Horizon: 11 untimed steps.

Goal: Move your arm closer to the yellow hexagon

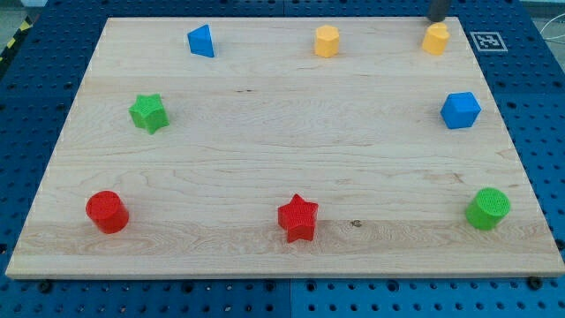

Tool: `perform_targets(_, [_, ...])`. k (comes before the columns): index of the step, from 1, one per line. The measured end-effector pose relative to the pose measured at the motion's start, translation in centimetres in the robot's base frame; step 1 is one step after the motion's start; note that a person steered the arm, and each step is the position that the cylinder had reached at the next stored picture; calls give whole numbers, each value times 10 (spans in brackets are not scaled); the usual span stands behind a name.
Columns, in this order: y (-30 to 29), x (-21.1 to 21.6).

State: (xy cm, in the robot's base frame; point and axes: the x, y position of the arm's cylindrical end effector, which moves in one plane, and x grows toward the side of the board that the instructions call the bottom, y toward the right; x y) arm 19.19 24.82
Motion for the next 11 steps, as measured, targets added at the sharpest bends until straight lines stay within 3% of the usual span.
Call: perform_targets(11, [-126,0])
